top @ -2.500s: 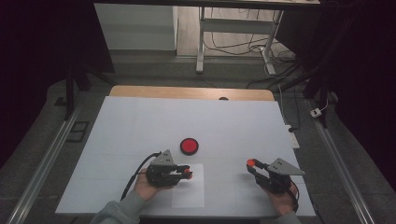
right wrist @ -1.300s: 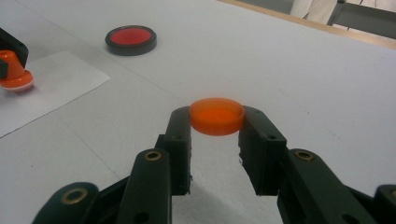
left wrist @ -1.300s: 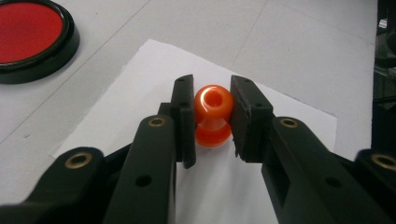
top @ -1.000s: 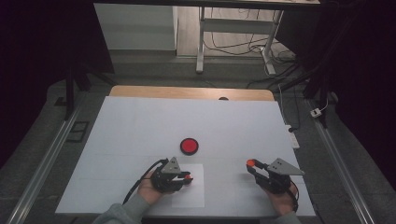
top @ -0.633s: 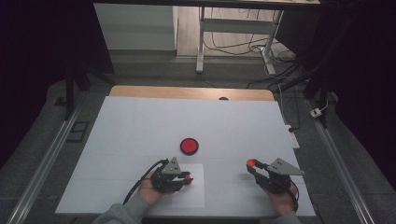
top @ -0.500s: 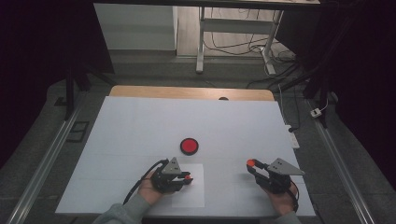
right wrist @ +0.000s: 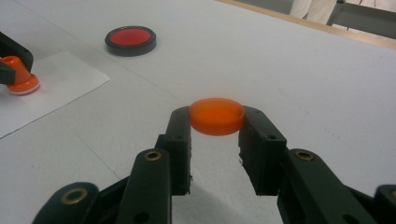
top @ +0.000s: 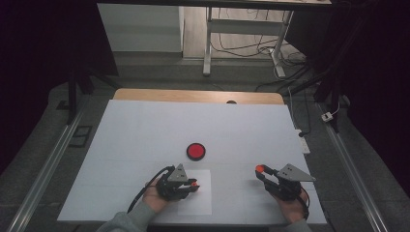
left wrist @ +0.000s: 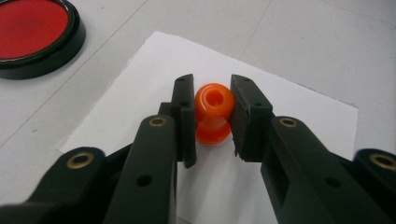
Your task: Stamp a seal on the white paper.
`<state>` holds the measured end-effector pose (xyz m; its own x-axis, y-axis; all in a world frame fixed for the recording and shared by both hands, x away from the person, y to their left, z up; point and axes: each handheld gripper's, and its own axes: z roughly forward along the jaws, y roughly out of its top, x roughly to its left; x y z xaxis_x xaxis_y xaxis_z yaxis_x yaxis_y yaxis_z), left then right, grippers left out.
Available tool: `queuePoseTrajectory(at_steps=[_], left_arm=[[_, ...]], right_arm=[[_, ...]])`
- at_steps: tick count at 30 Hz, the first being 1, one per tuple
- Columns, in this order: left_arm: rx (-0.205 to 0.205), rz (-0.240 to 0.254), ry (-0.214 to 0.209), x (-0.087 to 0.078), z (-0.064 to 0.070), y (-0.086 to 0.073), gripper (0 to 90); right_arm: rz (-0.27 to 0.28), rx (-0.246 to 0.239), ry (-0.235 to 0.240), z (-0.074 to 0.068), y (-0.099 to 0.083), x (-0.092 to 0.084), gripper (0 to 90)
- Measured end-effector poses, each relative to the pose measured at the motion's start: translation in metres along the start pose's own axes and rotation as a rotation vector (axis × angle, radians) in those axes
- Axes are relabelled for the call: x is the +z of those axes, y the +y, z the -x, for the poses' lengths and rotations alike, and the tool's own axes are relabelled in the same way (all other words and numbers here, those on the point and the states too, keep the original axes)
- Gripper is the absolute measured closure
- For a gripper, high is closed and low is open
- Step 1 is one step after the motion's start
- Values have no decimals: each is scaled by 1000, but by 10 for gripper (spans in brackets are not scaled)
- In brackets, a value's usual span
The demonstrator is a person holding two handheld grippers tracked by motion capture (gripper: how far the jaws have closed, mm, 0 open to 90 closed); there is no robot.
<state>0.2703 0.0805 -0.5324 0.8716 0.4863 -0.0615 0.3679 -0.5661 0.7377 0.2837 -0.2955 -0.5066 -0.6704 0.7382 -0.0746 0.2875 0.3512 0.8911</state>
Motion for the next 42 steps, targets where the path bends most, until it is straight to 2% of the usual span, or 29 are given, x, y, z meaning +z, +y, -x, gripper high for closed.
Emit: queuePoseTrajectory(at_steps=[11, 17, 25, 30, 42], left_arm=[[24, 5, 19, 0, 3, -2, 726], [16, 12, 16, 1, 3, -3, 727], [34, 11, 22, 1, 3, -3, 729], [32, 28, 28, 1, 5, -6, 729], [30, 25, 32, 1, 5, -5, 730]], right_arm=[[4, 2, -2, 0, 0, -1, 644], [10, 3, -1, 0, 0, -1, 645], [7, 2, -5, 1, 1, -2, 644], [7, 1, -7, 1, 1, -2, 645], [12, 2, -8, 1, 1, -3, 645]])
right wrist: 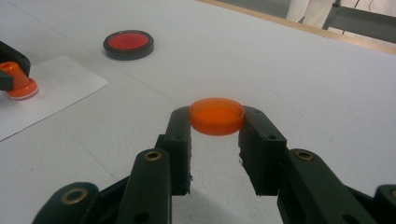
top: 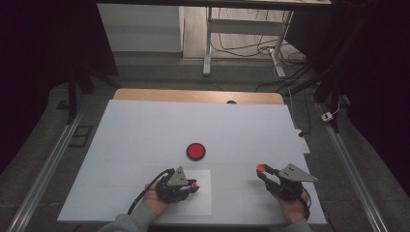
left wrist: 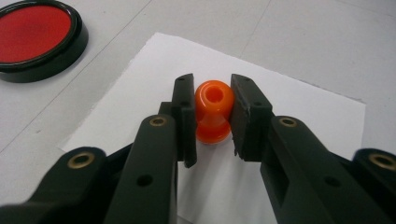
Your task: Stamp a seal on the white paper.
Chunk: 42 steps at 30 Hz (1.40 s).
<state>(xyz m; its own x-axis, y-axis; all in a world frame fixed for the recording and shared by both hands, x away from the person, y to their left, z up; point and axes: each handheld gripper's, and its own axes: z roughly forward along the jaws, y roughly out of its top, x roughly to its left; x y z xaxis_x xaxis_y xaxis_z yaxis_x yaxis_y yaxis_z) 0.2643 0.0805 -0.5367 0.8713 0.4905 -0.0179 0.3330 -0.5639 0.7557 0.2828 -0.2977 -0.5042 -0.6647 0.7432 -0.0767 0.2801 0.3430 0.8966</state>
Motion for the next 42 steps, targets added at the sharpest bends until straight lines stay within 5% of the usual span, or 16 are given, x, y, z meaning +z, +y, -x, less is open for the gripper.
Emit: queuePoseTrajectory(at_steps=[14, 16, 20, 42], left_arm=[[-2, -6, -2, 0, -1, 2, 727], [22, 37, 8, -3, 4, 6, 727], [-22, 106, -11, -13, -1, 14, 726], [-79, 192, -39, -38, -18, 20, 725]], right_arm=[[3, -1, 0, 0, 0, -1, 645], [1, -3, 0, 0, 0, 0, 645], [0, -2, 0, 0, 0, 0, 644], [-4, -2, -2, 0, 0, 1, 645]])
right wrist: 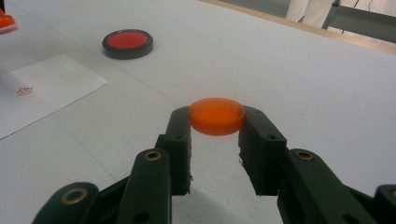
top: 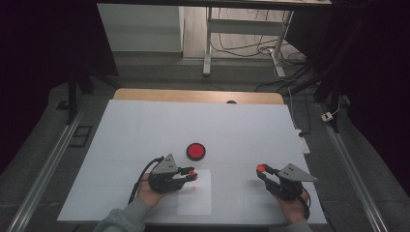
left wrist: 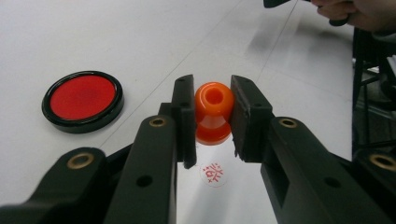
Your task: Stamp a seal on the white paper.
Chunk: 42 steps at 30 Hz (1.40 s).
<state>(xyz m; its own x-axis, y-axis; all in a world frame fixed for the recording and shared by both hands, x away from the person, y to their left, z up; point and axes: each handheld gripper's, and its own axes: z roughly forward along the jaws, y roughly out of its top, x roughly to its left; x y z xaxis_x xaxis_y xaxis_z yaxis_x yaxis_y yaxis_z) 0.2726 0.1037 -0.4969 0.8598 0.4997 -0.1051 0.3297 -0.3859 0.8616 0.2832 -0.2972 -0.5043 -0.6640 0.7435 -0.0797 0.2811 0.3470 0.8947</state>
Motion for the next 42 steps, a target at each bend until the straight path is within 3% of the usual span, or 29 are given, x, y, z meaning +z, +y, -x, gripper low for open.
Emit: queuePoseTrajectory(at_steps=[10, 21, 42], left_arm=[[-38, 25, -31, -10, -12, 8, 724], [-40, 54, -50, -23, -25, 25, 724], [-46, 68, -52, -32, -28, 33, 723]], right_arm=[[-3, 2, -1, 1, -1, 1, 644], [-3, 2, 0, 1, -1, 2, 645], [-12, -1, -1, 1, -2, 3, 644]])
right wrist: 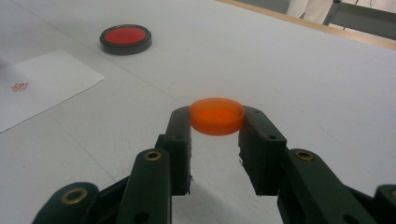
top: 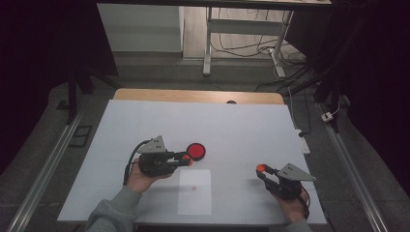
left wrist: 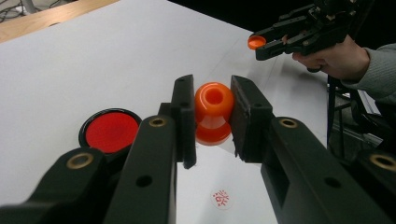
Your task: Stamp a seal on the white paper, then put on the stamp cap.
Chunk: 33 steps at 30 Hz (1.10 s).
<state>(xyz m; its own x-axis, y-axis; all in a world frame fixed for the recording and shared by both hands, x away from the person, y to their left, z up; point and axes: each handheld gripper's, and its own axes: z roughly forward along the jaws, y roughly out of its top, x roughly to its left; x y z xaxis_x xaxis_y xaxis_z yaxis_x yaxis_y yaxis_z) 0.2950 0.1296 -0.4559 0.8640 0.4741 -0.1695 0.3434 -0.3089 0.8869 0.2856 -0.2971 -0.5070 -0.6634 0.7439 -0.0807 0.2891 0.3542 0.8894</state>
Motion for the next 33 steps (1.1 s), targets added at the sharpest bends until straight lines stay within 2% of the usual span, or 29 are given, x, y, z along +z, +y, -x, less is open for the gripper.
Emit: queuePoseTrajectory(at_steps=[17, 33], left_arm=[[0, -2, 2, 1, 1, 0, 723], [1, -7, 3, 3, 1, 0, 724]], right_arm=[[6, -4, 8, -2, 2, 1, 645], [1, -30, 49, -16, 9, 12, 645]])
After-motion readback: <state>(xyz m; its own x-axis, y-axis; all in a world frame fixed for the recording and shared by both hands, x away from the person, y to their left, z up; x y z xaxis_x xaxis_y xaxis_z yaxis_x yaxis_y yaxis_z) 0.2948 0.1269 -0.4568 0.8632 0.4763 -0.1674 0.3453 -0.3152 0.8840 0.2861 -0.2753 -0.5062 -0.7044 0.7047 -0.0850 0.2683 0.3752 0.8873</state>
